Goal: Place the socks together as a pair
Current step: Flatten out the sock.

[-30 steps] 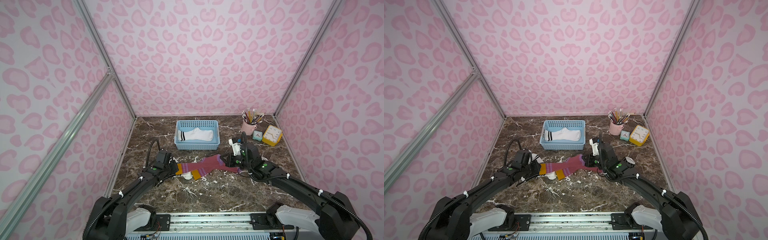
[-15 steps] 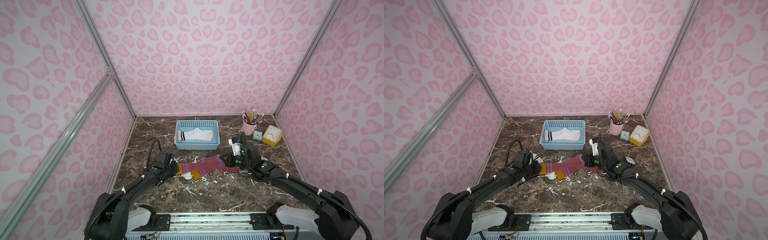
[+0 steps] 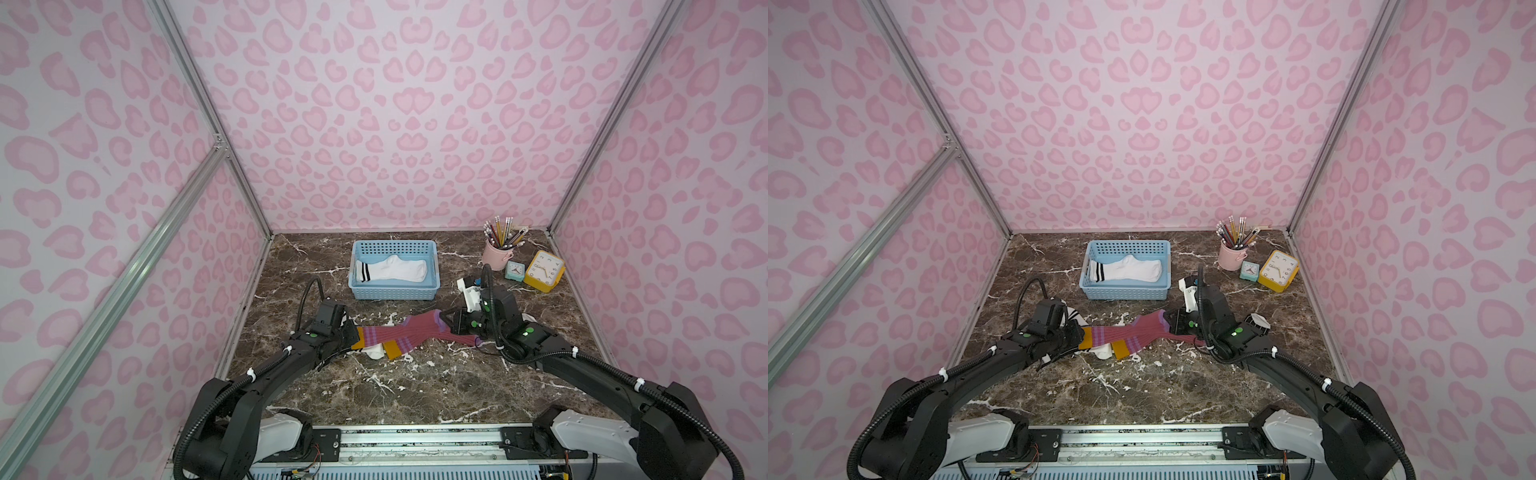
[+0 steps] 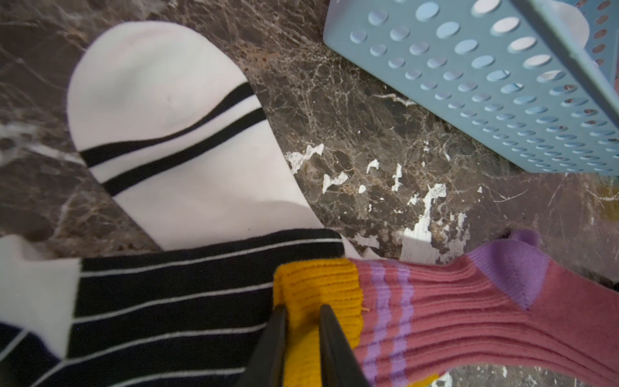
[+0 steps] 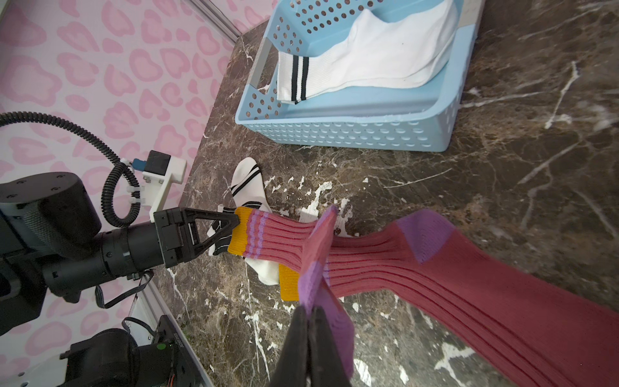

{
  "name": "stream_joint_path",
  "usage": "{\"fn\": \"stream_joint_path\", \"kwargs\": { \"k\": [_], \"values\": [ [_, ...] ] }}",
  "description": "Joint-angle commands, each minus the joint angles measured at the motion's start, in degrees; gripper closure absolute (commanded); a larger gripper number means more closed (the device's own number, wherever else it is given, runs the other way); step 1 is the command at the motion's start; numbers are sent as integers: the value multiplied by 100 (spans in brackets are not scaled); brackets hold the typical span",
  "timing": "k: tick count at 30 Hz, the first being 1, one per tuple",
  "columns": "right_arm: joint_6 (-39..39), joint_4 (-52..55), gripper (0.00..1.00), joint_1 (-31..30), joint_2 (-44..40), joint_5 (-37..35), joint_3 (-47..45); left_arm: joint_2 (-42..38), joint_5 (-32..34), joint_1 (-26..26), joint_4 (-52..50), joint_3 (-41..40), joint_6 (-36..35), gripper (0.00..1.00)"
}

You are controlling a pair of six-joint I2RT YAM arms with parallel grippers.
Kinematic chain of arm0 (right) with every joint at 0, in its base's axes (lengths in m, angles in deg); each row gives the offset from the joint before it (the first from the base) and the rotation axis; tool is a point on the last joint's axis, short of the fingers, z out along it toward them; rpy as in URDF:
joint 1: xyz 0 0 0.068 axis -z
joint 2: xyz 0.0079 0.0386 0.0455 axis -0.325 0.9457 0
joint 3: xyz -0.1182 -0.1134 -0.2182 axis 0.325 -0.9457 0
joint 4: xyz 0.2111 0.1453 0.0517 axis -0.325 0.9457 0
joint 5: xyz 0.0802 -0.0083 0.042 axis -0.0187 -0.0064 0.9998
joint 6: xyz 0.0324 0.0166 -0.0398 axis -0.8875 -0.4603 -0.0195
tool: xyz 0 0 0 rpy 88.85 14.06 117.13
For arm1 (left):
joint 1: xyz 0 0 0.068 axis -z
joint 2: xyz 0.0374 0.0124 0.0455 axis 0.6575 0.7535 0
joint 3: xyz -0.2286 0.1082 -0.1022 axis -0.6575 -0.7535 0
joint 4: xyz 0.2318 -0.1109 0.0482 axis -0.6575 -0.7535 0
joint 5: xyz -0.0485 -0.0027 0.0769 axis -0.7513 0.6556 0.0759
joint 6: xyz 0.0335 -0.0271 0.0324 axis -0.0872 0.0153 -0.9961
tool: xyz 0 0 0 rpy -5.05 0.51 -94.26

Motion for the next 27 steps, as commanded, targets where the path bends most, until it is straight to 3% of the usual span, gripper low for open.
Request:
{"fn": "stream_joint_path", "kwargs": {
  "k": [1,4,14,21,27],
  "values": [
    [-31,-169,100,-1,6,-43,48,-39,-132,0,293,5,26,88],
    [-21,-155,100,0,-14,-93,64,-95,-217,-2,304,33,16,97],
    [253,9,100,95,-555,-860,100,-1077,-711,99,24,280,258,97],
    [84,-72,100,1122,-888,-768,-592,-1482,-788,794,665,40,978,97],
    [112,-239,100,1703,-724,-353,-981,-1215,-430,1530,1373,-71,1470,97]
  ]
}}
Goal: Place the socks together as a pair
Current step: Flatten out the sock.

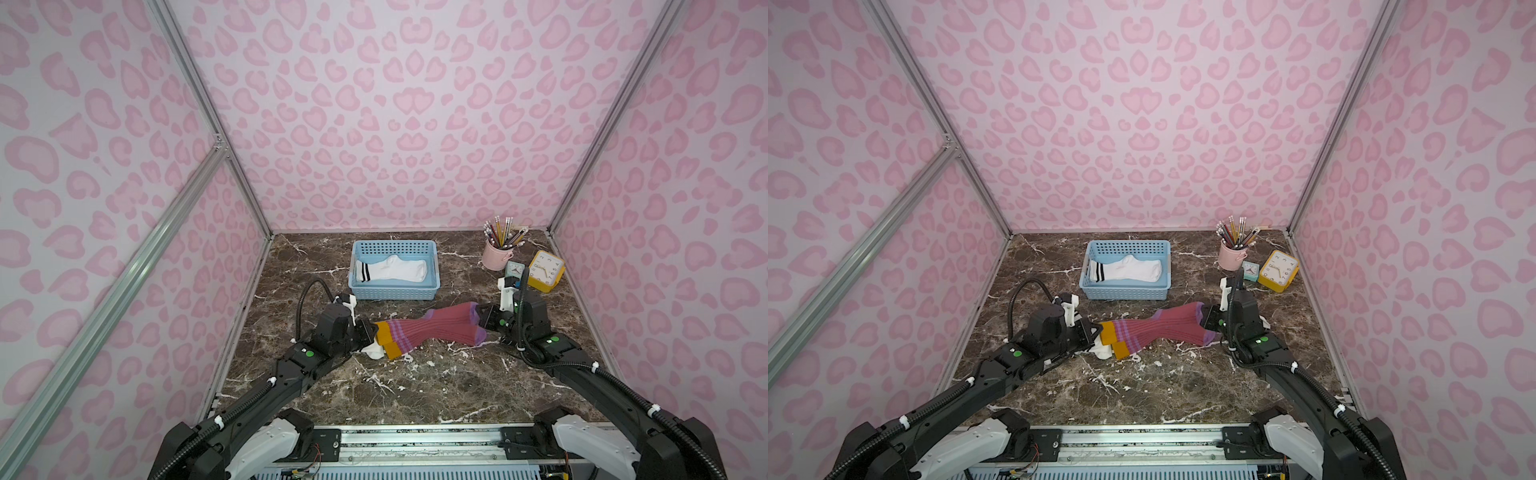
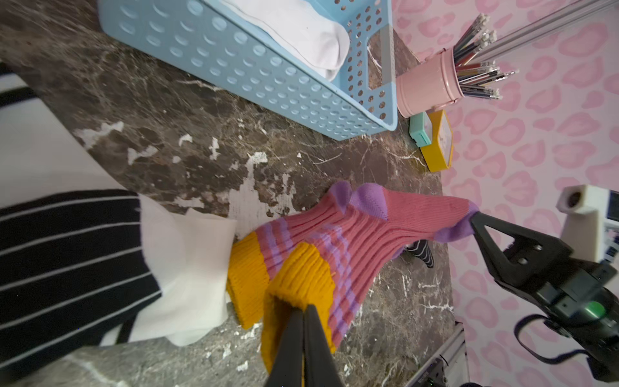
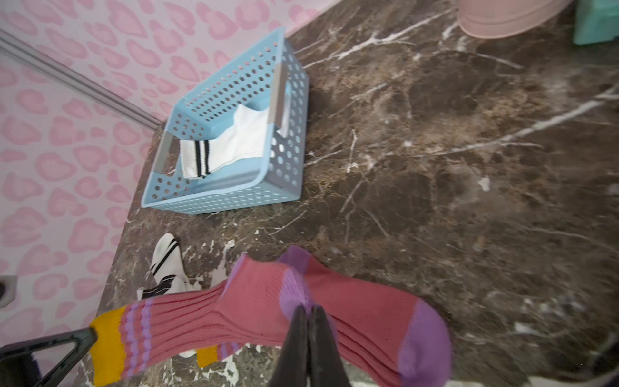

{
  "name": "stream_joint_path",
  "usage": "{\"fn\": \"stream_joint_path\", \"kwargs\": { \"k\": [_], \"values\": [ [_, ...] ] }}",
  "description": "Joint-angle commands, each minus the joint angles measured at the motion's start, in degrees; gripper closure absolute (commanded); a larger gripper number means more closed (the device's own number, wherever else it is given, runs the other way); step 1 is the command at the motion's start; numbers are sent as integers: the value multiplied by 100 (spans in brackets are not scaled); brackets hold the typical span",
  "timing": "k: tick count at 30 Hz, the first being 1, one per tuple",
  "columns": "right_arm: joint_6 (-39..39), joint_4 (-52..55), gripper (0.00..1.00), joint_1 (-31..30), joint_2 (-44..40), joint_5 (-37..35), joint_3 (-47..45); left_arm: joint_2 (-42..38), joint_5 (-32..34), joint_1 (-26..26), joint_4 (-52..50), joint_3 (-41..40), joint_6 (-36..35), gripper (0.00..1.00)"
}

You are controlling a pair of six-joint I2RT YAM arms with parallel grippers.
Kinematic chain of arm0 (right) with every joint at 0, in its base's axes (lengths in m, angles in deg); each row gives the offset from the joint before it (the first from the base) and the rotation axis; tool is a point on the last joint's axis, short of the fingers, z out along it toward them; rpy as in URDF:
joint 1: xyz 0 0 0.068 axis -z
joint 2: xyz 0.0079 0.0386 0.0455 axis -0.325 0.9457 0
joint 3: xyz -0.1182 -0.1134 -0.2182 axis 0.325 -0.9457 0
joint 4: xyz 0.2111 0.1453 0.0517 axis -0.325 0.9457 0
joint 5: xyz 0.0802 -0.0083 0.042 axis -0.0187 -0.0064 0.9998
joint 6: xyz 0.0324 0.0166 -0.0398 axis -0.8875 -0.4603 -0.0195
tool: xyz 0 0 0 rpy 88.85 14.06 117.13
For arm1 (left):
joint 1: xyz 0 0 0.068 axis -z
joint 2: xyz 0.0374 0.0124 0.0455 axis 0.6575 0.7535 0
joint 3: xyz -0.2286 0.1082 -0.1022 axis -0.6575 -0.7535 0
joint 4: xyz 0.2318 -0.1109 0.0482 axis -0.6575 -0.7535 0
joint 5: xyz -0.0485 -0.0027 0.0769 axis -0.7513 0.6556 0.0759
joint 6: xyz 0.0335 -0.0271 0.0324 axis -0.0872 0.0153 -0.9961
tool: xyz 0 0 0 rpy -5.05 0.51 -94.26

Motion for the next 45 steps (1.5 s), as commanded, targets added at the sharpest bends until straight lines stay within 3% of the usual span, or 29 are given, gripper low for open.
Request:
{"fn": "stream_joint_path", "kwargs": {
  "k": [1,15,27,38,45],
  "values": [
    [-15,-275,100,80,62,264,-99,205,327,299,755,41,356,97],
    [71,-149,100,137,458,211,474,1290,537,433,986,948,250,97],
    [-228,-60,100,136,764,585,-34,1853,347,516,1173,451,284,97],
    [-267,471,100,128,310,578,303,1496,404,626,607,860,399,97],
    [-361,376,100,134,425,748,-15,1471,658,680,461,583,398,97]
  ]
}}
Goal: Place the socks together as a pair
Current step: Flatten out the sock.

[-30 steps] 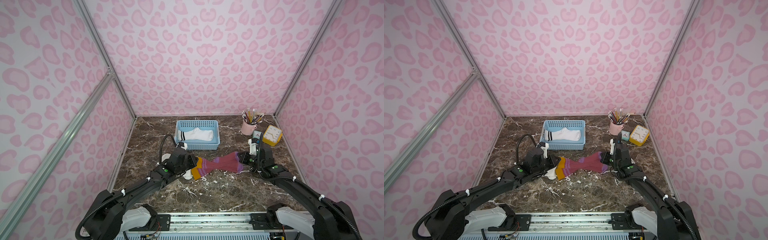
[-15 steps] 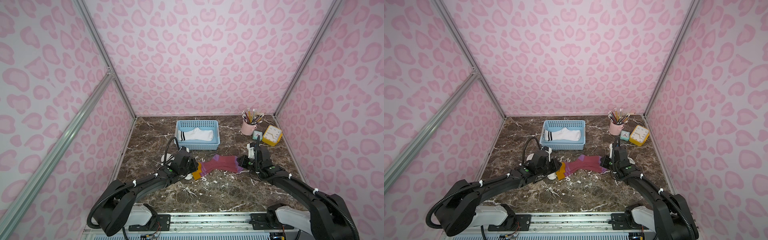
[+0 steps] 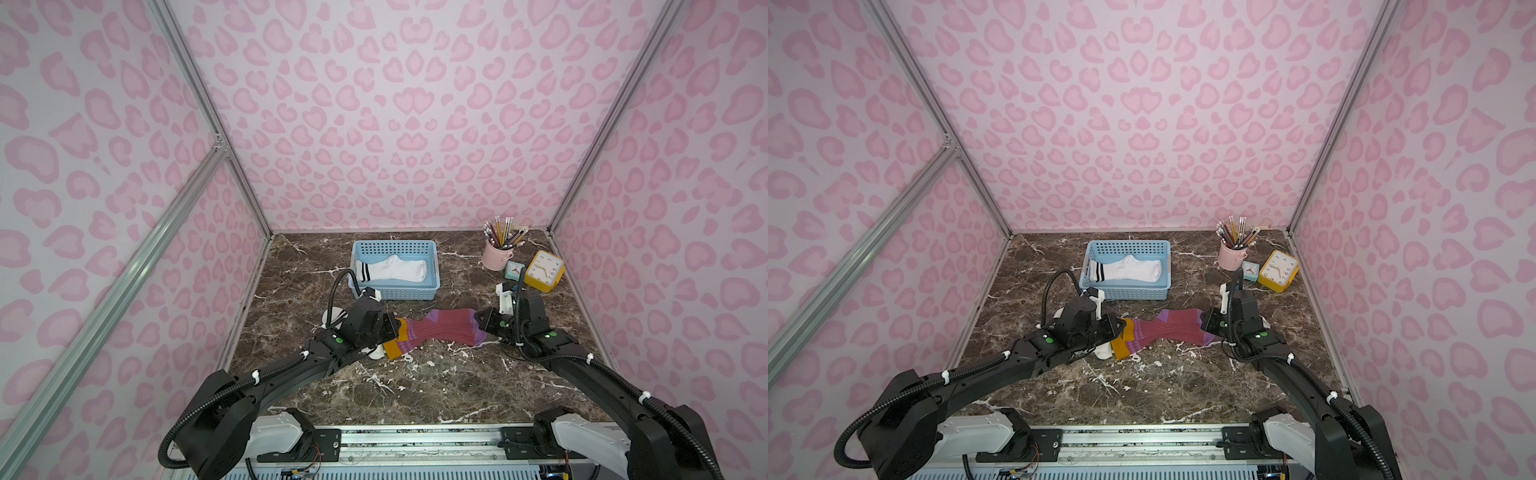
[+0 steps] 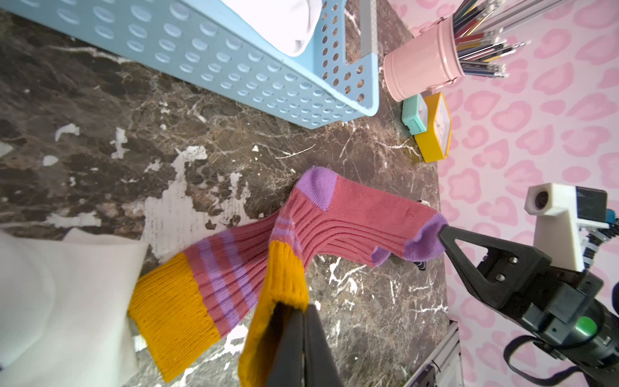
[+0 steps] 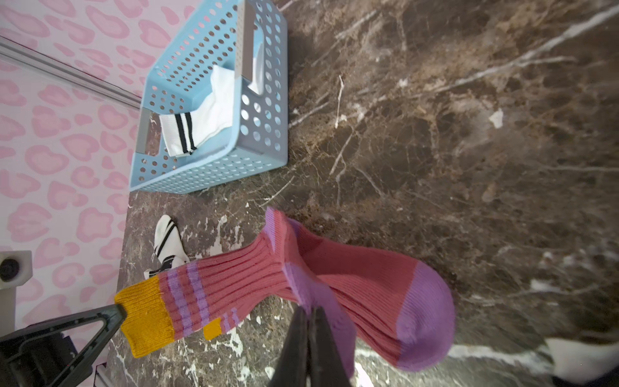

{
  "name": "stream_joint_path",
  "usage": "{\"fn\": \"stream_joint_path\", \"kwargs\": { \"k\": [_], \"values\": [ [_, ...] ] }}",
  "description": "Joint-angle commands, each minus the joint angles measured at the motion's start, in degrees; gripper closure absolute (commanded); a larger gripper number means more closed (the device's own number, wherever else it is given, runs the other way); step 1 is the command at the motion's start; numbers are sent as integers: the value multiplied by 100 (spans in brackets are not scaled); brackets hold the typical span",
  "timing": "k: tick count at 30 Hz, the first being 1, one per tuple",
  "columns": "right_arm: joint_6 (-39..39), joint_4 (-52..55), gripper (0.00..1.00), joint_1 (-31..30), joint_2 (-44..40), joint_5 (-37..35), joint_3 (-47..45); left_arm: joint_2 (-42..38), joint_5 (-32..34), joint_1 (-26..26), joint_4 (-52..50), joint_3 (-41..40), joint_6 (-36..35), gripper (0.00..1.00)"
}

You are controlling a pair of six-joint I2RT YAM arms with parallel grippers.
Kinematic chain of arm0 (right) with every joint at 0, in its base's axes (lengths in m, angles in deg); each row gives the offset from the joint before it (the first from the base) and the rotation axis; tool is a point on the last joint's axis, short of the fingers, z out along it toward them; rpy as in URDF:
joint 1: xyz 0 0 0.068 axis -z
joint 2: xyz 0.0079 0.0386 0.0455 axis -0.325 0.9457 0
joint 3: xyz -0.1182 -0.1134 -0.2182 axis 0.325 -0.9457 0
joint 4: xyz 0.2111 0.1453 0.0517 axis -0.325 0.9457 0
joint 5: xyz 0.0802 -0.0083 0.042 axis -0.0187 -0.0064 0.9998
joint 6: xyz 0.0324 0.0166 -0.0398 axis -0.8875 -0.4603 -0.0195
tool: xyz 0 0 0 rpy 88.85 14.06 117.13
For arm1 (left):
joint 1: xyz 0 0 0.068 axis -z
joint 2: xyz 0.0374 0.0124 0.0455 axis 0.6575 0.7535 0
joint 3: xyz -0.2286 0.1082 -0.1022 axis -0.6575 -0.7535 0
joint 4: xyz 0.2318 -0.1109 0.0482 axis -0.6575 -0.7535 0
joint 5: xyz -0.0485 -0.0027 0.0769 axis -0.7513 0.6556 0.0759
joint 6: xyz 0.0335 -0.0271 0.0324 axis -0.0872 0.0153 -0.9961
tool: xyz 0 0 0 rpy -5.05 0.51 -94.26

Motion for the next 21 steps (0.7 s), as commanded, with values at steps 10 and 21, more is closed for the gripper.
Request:
{"fn": "stream_joint_path", "kwargs": {
  "k": [10,21],
  "values": [
    [-222,226,100,-72,-97,156,56,145,139,-1,-19,-160,128,97],
    [-292,245,100,-72,80,30,-68,76,73,26,-25,-384,294,97]
  ]
}}
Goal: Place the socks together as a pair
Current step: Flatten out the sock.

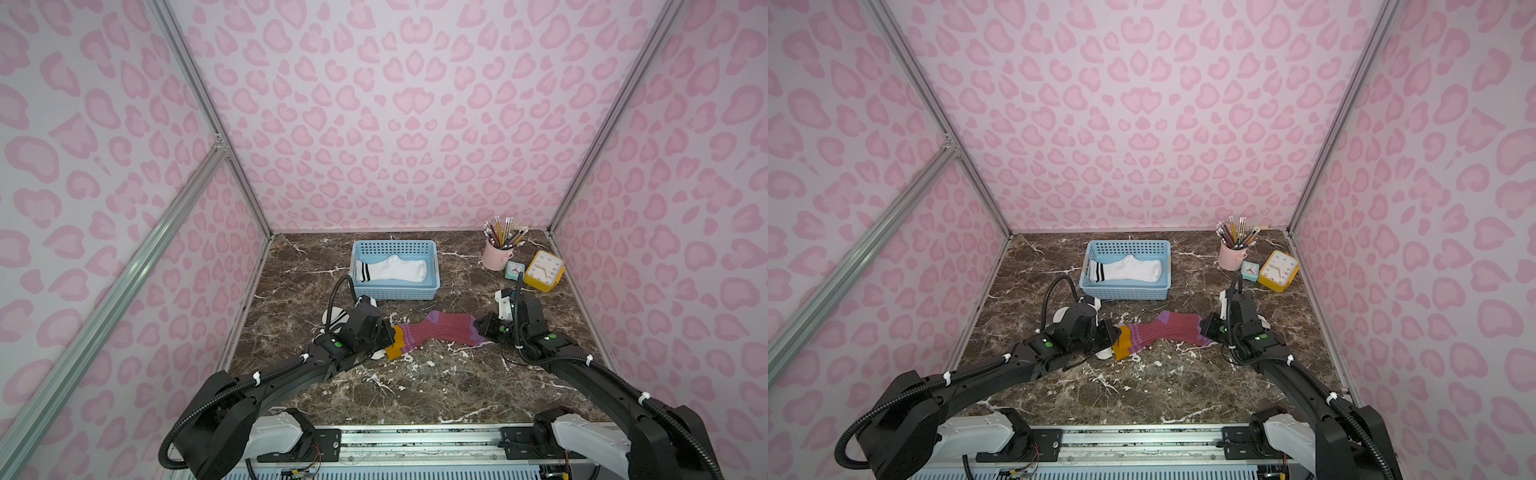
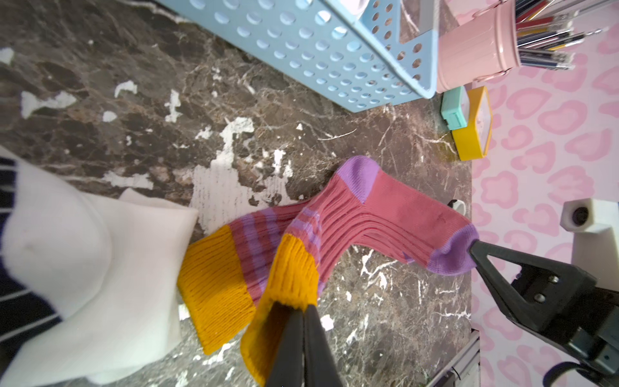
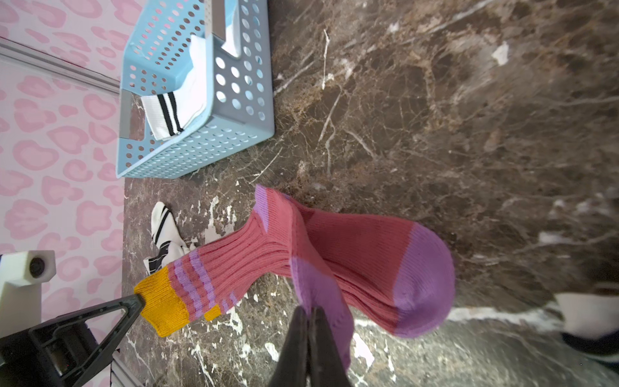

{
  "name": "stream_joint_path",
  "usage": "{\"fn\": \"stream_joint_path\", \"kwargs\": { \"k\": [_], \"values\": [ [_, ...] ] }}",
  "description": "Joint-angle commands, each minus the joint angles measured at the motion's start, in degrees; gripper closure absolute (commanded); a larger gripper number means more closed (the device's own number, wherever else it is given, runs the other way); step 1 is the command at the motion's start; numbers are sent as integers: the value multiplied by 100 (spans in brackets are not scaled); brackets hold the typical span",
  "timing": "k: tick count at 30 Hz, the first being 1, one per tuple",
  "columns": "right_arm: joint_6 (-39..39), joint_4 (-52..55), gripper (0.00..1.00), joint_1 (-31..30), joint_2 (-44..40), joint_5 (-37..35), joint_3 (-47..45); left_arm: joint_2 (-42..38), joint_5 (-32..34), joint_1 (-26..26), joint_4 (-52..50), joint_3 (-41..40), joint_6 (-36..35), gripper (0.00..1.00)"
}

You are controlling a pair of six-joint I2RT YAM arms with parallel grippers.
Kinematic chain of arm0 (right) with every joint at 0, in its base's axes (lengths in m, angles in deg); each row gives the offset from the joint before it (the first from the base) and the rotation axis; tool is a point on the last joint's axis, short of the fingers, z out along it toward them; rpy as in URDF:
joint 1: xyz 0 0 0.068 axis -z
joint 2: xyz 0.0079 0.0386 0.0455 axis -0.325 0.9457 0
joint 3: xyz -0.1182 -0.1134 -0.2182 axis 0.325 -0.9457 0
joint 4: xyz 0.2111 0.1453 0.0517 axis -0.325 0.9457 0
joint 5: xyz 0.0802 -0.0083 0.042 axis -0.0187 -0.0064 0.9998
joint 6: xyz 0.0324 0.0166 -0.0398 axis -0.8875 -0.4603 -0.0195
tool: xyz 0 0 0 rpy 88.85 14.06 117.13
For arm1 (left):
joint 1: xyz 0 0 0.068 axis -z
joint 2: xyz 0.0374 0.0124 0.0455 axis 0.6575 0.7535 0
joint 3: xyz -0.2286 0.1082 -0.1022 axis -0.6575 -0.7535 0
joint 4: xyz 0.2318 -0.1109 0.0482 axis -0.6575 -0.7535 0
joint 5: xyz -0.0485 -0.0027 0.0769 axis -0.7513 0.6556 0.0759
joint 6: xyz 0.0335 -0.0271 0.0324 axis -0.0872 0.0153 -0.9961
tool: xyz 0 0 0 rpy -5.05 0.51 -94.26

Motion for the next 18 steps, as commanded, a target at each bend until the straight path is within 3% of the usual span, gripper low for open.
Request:
{"fn": "stream_joint_path", "kwargs": {
  "k": [1,18],
  "values": [
    [-50,-119,100,-3,101,-81,-107,99,-45,33,238,-116,85,97],
    [-100,-198,98,118,477,-604,-175,91,275,158,-169,127,30,97]
  ]
}}
